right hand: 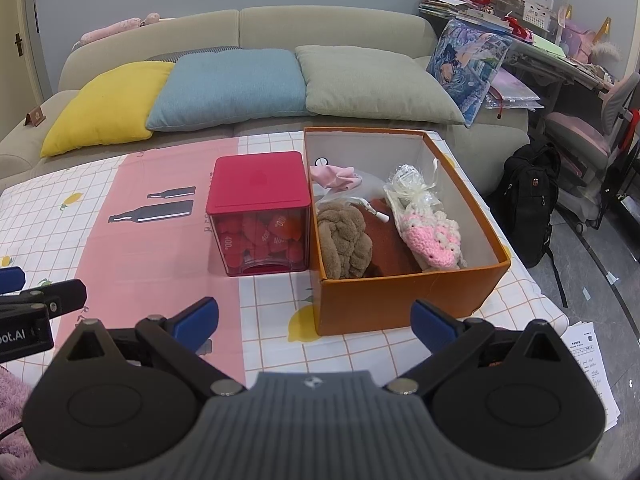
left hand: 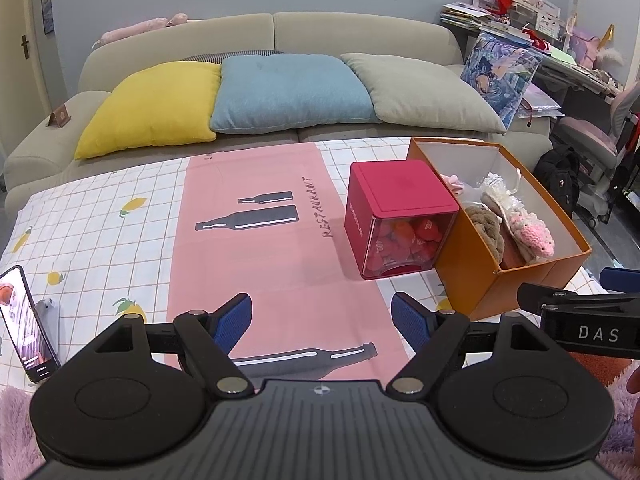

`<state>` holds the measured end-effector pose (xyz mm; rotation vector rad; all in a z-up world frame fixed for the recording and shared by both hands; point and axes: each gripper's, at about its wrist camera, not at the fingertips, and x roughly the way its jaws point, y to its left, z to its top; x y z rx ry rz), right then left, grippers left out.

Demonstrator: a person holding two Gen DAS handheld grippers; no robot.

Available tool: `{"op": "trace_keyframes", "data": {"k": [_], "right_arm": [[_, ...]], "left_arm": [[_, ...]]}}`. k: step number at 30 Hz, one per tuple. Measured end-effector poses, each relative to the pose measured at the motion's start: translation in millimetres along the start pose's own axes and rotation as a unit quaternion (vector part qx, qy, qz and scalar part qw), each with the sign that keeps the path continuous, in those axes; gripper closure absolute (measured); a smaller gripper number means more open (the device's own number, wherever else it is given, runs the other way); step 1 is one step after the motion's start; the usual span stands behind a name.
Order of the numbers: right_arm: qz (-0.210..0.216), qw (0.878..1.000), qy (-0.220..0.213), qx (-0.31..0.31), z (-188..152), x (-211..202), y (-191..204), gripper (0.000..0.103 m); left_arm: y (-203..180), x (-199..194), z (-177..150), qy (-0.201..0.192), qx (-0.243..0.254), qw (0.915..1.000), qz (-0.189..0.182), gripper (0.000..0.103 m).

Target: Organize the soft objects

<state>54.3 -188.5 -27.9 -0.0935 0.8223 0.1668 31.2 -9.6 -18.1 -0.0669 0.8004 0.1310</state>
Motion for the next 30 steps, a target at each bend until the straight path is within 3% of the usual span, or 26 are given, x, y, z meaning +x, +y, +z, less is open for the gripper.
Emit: {"op": "trace_keyframes", "data": {"k": [30], "right_arm": [[0.003, 1.000, 0.010, 0.000, -2.5, 7.1, -0.9, 0.003]], "left_arm": [[-1.4, -2.9, 0.8, -0.004, 0.003, 1.0000, -0.003, 0.011]]}}
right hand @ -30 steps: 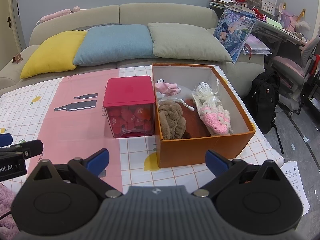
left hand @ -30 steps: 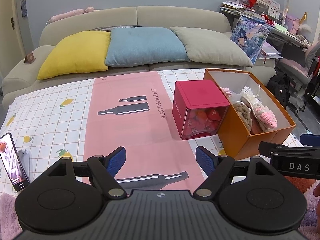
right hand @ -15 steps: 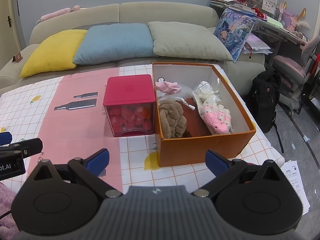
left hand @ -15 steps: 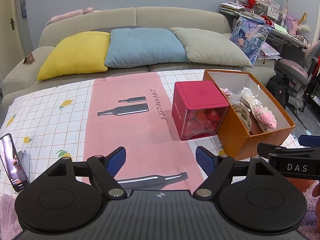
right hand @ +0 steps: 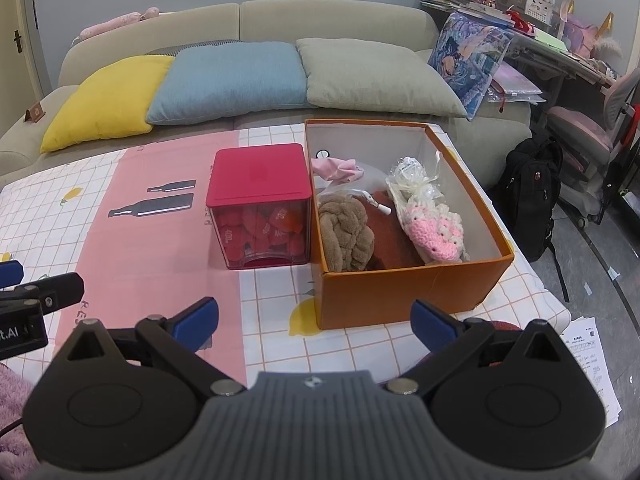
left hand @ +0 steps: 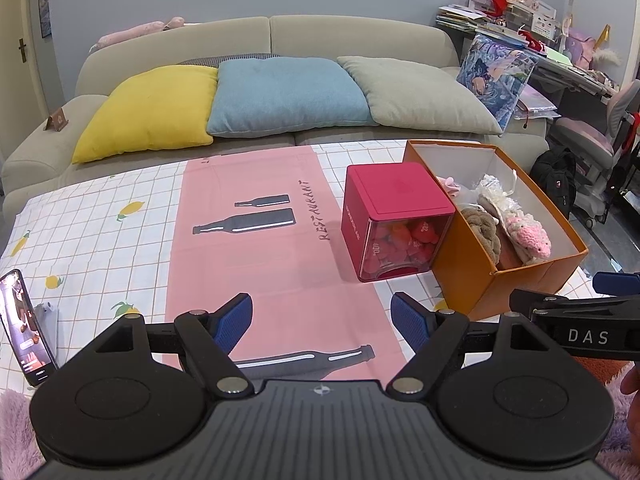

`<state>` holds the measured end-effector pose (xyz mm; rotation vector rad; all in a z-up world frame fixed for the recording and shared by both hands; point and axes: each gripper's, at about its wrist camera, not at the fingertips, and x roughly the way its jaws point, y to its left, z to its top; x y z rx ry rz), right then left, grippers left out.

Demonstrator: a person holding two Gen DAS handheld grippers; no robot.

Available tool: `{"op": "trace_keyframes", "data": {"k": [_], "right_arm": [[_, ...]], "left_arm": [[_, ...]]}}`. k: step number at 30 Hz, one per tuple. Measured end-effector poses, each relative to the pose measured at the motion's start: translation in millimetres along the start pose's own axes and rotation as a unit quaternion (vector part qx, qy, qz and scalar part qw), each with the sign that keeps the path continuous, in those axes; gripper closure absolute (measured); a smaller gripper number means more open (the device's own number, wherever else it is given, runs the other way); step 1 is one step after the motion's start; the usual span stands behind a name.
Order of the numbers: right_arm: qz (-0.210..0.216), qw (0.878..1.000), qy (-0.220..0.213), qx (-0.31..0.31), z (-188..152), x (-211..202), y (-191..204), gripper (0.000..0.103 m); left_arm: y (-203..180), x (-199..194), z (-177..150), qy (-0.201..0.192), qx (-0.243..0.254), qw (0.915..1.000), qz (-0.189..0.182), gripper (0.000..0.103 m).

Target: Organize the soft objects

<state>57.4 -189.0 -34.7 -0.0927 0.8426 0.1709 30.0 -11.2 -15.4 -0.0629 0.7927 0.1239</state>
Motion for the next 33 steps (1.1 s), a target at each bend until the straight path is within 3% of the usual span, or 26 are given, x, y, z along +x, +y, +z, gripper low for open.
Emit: {"op": "trace_keyframes", "data": {"k": [33], "right_arm": [[0.003, 1.000, 0.008, -0.002, -2.6, 4.5, -1.6, 0.003]], "left_arm": [[0.1, -2.0, 2.5, -0.003, 0.003, 1.0000, -0.005, 0.011]]}}
